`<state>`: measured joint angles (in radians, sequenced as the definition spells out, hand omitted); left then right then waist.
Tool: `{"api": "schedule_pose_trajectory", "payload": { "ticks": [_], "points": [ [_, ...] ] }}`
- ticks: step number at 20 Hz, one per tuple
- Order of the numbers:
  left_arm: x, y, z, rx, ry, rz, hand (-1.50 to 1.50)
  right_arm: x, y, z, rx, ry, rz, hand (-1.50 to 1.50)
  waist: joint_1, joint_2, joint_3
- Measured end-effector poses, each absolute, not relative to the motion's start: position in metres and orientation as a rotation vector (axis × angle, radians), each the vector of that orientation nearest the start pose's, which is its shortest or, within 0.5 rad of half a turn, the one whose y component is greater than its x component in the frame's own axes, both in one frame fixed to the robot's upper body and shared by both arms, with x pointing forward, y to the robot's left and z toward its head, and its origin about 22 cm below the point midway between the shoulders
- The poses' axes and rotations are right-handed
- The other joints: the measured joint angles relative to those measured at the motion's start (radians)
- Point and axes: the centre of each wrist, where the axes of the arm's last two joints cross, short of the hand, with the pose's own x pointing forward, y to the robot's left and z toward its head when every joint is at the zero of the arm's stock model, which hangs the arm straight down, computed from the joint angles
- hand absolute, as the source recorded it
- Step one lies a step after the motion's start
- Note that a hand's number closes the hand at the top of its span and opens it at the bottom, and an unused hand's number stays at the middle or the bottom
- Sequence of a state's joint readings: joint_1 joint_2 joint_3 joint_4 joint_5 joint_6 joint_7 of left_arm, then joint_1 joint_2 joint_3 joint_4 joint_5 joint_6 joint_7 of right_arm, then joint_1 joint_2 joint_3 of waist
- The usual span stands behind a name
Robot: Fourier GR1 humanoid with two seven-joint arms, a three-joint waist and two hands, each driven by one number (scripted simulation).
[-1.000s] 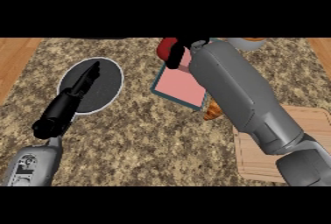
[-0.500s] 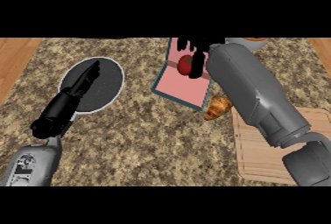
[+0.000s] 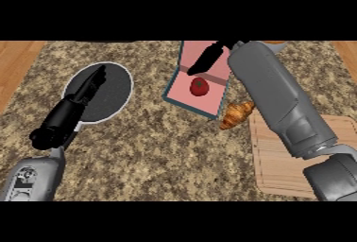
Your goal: Pick the tomato from the cutting board and place it in the cardboard box
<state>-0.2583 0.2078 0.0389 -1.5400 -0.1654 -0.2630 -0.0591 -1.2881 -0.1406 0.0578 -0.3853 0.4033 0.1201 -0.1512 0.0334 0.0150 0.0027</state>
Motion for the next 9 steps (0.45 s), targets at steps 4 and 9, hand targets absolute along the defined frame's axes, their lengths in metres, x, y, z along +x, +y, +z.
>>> {"api": "schedule_pose_trajectory", "payload": {
  "ticks": [4,9],
  "points": [
    [0.3,0.26,0.072,0.076,-1.769,-0.553,0.0,0.471,-0.127,0.165,-0.057,-1.719,0.638,-1.5,0.0,0.001,0.0],
    [0.3,0.259,0.071,0.07,-1.775,-0.559,0.0,0.476,-0.167,0.16,0.001,-1.714,0.36,-1.5,0.007,0.004,-0.001]
  ]
}}
